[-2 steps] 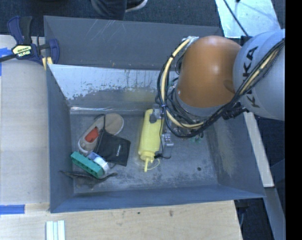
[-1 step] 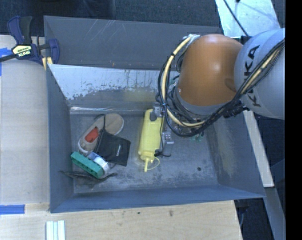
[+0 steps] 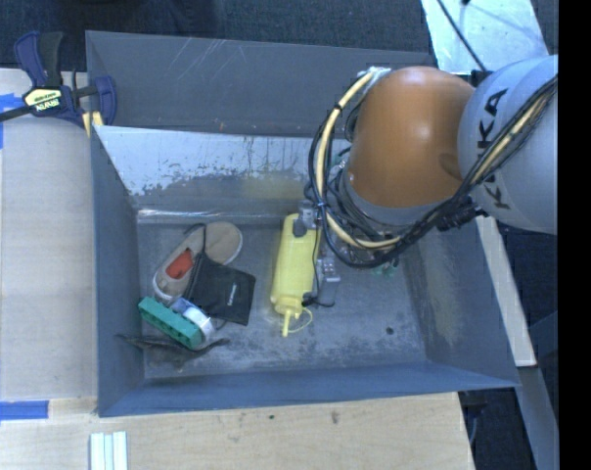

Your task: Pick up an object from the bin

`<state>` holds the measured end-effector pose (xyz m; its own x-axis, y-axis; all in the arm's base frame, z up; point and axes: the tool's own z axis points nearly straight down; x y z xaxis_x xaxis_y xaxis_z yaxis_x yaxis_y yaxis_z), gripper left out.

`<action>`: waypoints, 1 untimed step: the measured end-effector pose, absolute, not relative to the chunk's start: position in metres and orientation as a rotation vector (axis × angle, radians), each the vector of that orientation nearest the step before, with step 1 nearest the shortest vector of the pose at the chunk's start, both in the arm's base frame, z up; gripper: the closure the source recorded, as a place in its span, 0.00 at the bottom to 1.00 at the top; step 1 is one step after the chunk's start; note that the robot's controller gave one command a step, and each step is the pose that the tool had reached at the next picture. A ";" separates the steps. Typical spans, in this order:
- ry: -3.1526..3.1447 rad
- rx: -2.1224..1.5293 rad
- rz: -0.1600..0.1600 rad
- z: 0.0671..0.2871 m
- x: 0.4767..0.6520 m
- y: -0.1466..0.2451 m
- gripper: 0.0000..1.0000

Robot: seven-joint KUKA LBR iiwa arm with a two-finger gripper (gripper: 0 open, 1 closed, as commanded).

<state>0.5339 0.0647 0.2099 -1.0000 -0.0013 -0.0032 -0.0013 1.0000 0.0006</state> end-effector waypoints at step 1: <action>3.133 -0.174 0.000 0.217 0.535 0.070 0.00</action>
Offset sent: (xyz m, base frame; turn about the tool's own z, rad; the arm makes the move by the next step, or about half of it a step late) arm 0.0115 0.0539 -0.0656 -0.0706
